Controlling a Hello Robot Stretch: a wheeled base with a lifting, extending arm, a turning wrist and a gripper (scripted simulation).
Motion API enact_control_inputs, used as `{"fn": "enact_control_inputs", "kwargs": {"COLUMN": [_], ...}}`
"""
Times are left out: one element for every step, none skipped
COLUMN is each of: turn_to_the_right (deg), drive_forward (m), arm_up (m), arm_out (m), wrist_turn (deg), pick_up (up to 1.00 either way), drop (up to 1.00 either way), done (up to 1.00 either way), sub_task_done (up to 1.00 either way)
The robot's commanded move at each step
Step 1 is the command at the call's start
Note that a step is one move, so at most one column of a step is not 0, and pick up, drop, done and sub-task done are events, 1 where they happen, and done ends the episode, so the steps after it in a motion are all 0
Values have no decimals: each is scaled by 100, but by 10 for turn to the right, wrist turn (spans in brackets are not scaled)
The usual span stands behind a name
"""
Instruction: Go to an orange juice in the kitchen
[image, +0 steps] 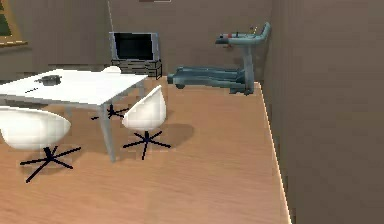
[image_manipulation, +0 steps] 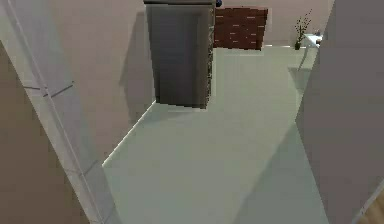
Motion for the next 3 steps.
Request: {"fn": "enact_control_inputs", "kwargs": {"turn_to_the_right": [210, 0, -450], "drive_forward": [0, 5, 0], "arm_up": [0, 0, 0], "arm_out": [0, 0, 0], "wrist_turn": [0, 0, 0], "pick_up": [0, 0, 0], "drop": [0, 0, 0], "done": [0, 0, 0], "sub_task_done": [0, 0, 0]}}
